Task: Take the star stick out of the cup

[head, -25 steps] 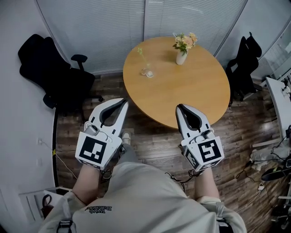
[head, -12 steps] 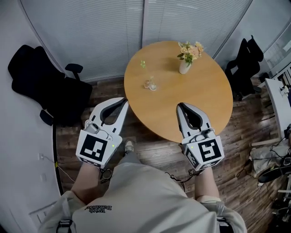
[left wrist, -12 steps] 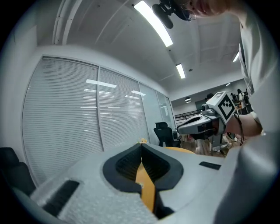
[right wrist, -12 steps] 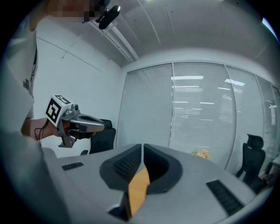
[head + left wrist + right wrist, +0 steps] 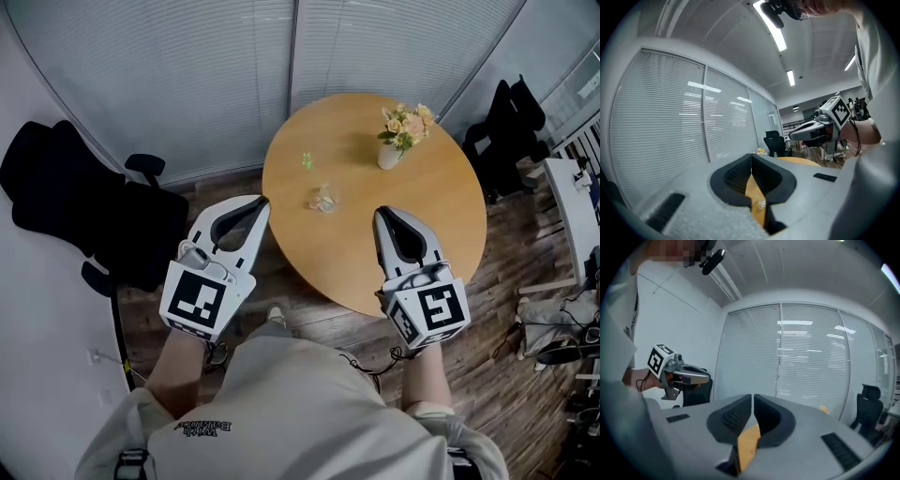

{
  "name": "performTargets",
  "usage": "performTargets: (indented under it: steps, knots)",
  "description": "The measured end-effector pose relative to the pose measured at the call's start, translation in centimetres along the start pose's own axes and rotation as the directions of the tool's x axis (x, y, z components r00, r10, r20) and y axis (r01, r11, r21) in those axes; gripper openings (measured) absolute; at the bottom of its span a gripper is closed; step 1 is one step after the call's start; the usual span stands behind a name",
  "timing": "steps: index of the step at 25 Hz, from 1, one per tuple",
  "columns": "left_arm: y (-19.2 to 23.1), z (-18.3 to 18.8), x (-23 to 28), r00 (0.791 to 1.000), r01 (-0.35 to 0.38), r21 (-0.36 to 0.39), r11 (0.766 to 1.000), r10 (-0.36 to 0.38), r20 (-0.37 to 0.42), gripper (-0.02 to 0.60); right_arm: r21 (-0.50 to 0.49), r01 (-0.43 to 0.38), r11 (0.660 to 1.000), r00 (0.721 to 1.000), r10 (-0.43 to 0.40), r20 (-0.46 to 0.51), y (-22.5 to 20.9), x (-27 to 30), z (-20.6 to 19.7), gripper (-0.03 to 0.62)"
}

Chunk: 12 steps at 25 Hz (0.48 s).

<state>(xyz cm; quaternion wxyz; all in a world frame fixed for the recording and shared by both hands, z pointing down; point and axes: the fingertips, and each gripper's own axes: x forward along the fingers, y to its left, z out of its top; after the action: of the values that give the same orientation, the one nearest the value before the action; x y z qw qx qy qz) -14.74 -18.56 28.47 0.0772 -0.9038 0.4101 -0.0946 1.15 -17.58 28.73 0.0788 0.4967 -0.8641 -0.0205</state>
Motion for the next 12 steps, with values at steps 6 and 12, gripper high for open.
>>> performTargets:
  steps: [6, 12]
  knots:
    - [3.0, -0.5, 2.1, 0.998, 0.054, 0.021, 0.998, -0.054, 0.012, 0.023, -0.05, 0.077, 0.996, 0.996, -0.074, 0.051, -0.7, 2.7, 1.7, 0.037]
    - [3.8, -0.3, 3.5, 0.998, 0.065, -0.001, 0.998, -0.065, 0.027, 0.023, -0.094, 0.117, 0.989, 0.993, -0.113, 0.044, -1.8, 3.3, 1.8, 0.037]
